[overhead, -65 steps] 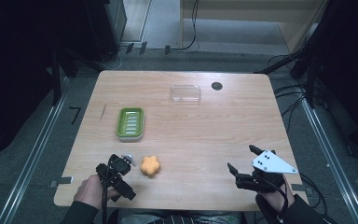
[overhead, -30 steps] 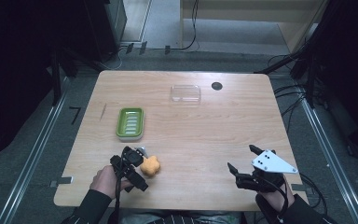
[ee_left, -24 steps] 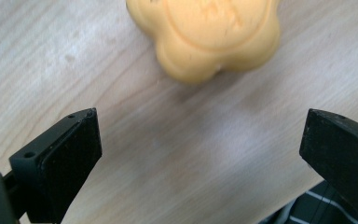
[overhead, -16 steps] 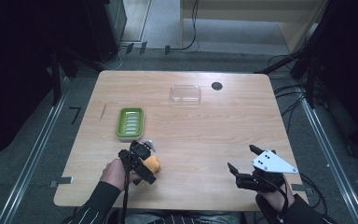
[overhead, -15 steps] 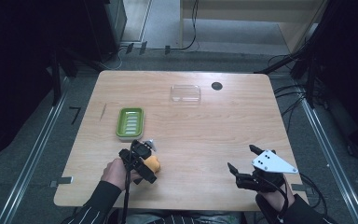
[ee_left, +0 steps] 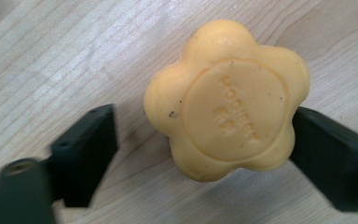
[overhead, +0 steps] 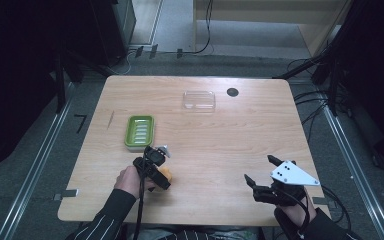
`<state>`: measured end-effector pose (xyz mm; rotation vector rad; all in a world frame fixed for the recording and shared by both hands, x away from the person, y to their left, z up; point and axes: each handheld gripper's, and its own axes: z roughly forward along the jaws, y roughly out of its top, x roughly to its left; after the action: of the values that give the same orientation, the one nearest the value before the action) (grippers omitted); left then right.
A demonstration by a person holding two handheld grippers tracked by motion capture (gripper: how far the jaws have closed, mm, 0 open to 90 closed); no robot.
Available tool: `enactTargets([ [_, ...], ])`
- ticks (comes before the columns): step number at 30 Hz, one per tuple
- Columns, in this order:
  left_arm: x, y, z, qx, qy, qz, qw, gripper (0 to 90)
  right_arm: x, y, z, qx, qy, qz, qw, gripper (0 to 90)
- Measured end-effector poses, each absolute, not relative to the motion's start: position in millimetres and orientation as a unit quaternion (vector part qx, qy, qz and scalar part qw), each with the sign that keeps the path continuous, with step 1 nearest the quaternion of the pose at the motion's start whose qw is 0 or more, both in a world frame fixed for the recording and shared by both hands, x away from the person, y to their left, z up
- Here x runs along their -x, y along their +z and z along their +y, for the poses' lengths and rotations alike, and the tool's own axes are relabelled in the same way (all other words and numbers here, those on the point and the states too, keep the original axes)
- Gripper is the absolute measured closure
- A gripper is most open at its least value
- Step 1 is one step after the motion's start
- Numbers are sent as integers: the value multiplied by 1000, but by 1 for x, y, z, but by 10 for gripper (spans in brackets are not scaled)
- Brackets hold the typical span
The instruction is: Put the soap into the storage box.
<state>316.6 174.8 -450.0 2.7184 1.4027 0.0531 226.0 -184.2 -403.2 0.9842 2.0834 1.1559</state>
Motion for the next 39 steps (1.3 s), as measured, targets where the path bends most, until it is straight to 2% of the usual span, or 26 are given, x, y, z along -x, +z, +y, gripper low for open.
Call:
enactTargets([
  [11, -315, -449, 182, -896, 11, 442, 41, 201, -226, -403, -184, -366, 431, 776, 277, 136],
  [29, -317, -456, 175, -905, 25, 424, 27, 215, -226, -403, -184, -365, 430, 777, 278, 136],
  [33, -315, -456, 173, -908, 33, 417, 27, 235, -226, -403, -184, -365, 430, 777, 278, 136],
  [37, -313, -455, 170, -910, 39, 411, 31, 319, -226, -403, -184, -365, 431, 777, 278, 136],
  [39, -313, -455, 170, -910, 39, 411, 34, 322, -226, -403, -184, -365, 431, 777, 278, 136],
])
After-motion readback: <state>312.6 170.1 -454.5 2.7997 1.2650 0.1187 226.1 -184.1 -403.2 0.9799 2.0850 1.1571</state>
